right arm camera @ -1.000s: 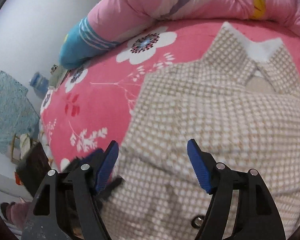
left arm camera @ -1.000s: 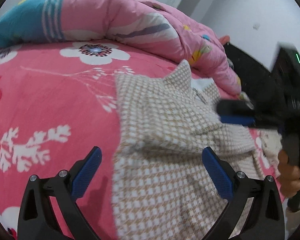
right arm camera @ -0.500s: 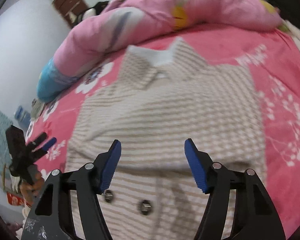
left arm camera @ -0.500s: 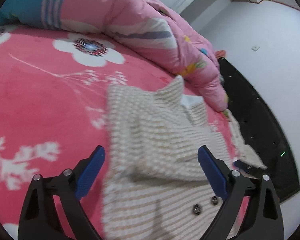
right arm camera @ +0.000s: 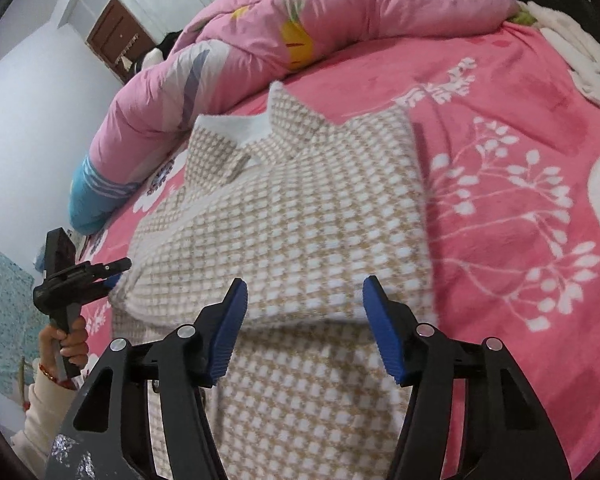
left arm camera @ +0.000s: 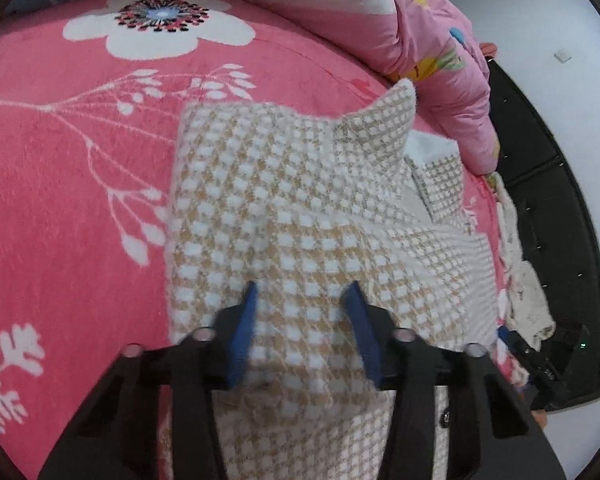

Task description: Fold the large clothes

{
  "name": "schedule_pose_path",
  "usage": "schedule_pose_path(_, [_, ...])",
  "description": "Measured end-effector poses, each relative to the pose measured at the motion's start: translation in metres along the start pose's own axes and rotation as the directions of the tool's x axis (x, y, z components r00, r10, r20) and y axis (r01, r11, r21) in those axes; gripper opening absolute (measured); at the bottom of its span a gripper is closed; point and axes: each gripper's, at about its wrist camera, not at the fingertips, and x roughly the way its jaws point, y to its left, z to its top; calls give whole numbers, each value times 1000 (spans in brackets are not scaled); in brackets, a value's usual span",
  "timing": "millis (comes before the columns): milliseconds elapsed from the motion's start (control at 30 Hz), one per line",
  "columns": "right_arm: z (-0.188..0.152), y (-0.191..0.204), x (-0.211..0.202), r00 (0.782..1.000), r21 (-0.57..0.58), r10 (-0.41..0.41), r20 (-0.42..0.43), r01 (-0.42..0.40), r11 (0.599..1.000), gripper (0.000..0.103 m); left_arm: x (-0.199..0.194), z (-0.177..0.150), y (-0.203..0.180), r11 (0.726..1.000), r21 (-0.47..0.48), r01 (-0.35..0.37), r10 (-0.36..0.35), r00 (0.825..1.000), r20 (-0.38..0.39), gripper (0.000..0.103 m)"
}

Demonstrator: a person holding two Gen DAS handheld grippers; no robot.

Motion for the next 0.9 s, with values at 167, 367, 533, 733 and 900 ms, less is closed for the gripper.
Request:
schedule_pose_path(167, [3, -10, -7, 1000, 17, -17, 22, 17, 1000, 50, -24, 4, -46, 989, 139, -51, 34, 992, 122, 9])
schedule_pose_path(367, [3, -23, -12, 998, 34, -56, 30, 55, 998, 50, -75, 19, -67, 982, 187, -34, -26, 951, 307, 9])
schedule_pose_path(533, [3, -36, -4, 996, 57, -85, 8, 84, 995, 47, -15, 1, -11, 983, 116, -145, 121, 974, 193, 9])
schedule_pose_path(733, [11, -35, 4, 994, 35, -108, 4, 108, 994, 42, -14, -10, 2, 978, 151, -145, 104, 963, 250, 9])
schedule_pose_path(900, [10, -37, 22, 993, 10, -118, -26, 119, 993, 42, -14, -8, -3, 975, 149, -163, 126, 965, 231, 9])
